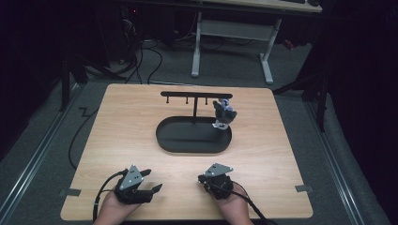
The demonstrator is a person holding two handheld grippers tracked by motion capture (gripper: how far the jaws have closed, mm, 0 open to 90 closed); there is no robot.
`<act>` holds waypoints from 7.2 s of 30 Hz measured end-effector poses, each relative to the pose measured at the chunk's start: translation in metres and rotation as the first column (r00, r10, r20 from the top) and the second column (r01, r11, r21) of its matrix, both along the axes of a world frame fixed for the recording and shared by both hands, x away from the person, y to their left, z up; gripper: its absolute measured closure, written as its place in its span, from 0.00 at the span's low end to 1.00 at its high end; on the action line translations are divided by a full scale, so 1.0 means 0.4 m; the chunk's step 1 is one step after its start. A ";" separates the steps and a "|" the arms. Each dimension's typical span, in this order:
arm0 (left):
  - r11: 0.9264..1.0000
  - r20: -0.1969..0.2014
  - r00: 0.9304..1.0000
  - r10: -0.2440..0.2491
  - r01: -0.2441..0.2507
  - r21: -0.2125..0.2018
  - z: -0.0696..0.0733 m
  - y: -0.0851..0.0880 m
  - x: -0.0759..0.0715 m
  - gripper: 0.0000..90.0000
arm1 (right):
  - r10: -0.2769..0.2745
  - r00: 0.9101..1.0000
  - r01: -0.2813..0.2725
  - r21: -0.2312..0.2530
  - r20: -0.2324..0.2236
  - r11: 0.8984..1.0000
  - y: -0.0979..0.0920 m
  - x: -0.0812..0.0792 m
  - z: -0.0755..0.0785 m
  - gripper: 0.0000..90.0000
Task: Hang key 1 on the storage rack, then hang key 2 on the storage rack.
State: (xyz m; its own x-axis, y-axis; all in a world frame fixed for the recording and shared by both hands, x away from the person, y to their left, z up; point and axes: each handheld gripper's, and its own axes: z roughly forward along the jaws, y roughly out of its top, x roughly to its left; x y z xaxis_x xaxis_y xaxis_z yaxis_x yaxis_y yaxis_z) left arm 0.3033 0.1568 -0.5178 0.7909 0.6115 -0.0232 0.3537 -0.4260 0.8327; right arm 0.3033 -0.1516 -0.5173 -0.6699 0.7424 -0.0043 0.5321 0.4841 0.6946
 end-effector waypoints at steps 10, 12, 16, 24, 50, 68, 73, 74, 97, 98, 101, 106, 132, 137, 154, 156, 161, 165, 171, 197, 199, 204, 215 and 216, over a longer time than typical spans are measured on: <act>1.000 0.001 1.000 -0.021 0.021 0.000 0.003 -0.016 0.007 0.35 | -0.070 0.997 0.069 -0.023 -0.014 0.997 -0.141 -0.041 -0.003 0.98; 1.000 0.001 1.000 -0.027 0.027 0.007 0.000 -0.024 0.009 0.35 | -0.103 0.995 0.103 -0.011 -0.016 0.995 -0.182 -0.041 0.000 0.97; 0.999 0.005 0.999 -0.036 0.036 0.012 0.000 -0.032 0.009 0.35 | -0.173 0.985 0.173 0.031 -0.014 0.984 -0.243 -0.043 0.014 0.95; 0.999 -0.003 0.999 -0.038 0.038 0.017 -0.003 -0.032 0.010 0.35 | -0.089 0.996 0.089 -0.004 0.026 0.996 -0.147 -0.034 0.019 0.93; 0.999 0.006 0.999 -0.050 0.050 0.012 0.001 -0.038 0.010 0.35 | -0.235 0.972 0.234 -0.012 -0.025 0.972 -0.315 -0.086 0.007 0.85; 0.999 0.014 0.999 -0.051 0.051 0.012 0.002 -0.033 0.011 0.35 | -0.068 0.990 0.020 -0.357 -0.123 0.934 -0.291 -0.053 0.055 0.68; 0.998 0.018 0.998 -0.057 0.057 0.015 0.005 -0.033 0.007 0.35 | -0.047 0.989 -0.017 -0.424 -0.140 0.905 -0.275 -0.035 0.058 0.66; 0.998 0.018 0.998 -0.057 0.057 0.015 0.005 -0.033 0.007 0.35 | -0.047 0.989 -0.017 -0.424 -0.140 0.905 -0.275 -0.035 0.058 0.66; 0.998 0.017 0.998 -0.062 0.061 0.021 0.004 -0.033 0.009 0.36 | 0.026 0.951 -0.150 -0.385 -0.309 0.911 -0.227 0.057 0.099 0.99; 0.998 0.017 0.998 -0.062 0.061 0.021 0.004 -0.033 0.009 0.36 | 0.026 0.951 -0.150 -0.385 -0.309 0.911 -0.227 0.057 0.099 0.99; 0.998 0.016 0.998 -0.061 0.060 0.023 0.004 -0.033 0.009 0.36 | -0.020 0.942 -0.099 -0.334 -0.336 0.937 -0.251 0.075 0.103 0.98; 0.998 0.015 0.998 -0.060 0.060 0.024 0.004 -0.033 0.010 0.36 | -0.045 0.936 -0.070 -0.311 -0.349 0.948 -0.266 0.076 0.101 0.96; 0.998 0.014 0.998 -0.059 0.059 0.015 0.005 -0.036 0.007 0.36 | -0.049 0.936 -0.024 -0.202 -0.349 0.979 -0.312 0.066 0.154 0.99; 0.998 0.011 0.998 -0.060 0.059 0.015 0.004 -0.035 0.010 0.36 | -0.051 0.944 -0.010 -0.182 -0.326 0.983 -0.326 0.067 0.195 0.99; 0.998 0.015 0.999 -0.051 0.052 -0.019 0.010 -0.027 0.018 0.36 | -0.041 0.957 -0.015 -0.192 -0.286 0.981 -0.296 0.101 0.279 0.99; 0.998 0.016 0.999 -0.051 0.052 -0.024 0.011 -0.028 0.019 0.36 | -0.037 0.958 -0.018 -0.191 -0.285 0.981 -0.289 0.105 0.284 0.99; 0.998 0.017 0.998 -0.056 0.057 -0.017 0.010 -0.030 0.021 0.36 | -0.031 0.959 -0.024 -0.191 -0.281 0.981 -0.277 0.115 0.295 0.99; 0.998 0.019 0.998 -0.056 0.057 -0.020 0.013 -0.029 0.018 0.36 | -0.021 0.961 -0.036 -0.198 -0.275 0.980 -0.259 0.132 0.305 0.99; 0.998 0.018 0.998 -0.058 0.058 -0.017 0.012 -0.027 0.016 0.36 | 0.000 0.963 -0.054 -0.195 -0.270 0.979 -0.231 0.150 0.316 0.99; 0.999 0.036 0.998 -0.044 0.045 -0.012 0.017 -0.012 -0.006 0.36 | 0.059 0.963 -0.111 -0.186 -0.263 0.976 -0.105 0.279 0.380 0.99; 0.999 0.038 0.998 -0.041 0.042 -0.012 0.016 -0.010 -0.006 0.36 | 0.055 0.963 -0.107 -0.187 -0.264 0.977 -0.096 0.292 0.386 0.99; 0.999 0.036 0.999 -0.038 0.038 -0.017 0.017 -0.006 -0.003 0.36 | 0.053 0.965 -0.106 -0.193 -0.259 0.976 -0.079 0.317 0.396 0.99; 0.999 0.032 0.999 -0.043 0.044 -0.014 0.016 -0.005 -0.003 0.36 | 0.001 0.967 -0.050 -0.188 -0.253 0.981 -0.063 0.375 0.429 0.99; 0.999 0.032 0.999 -0.044 0.044 -0.014 0.016 -0.006 -0.003 0.36 | 0.001 0.967 -0.050 -0.188 -0.253 0.981 -0.063 0.375 0.429 0.99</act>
State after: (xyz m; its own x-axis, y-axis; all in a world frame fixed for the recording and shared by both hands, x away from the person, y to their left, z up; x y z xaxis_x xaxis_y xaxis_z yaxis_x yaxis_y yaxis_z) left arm 0.3022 0.1543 -0.5115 0.8175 0.5759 -0.0064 0.3082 -0.4280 0.8496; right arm 0.4531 -0.1768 -0.3458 -0.6862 0.7269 0.0261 0.6631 0.6105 0.4331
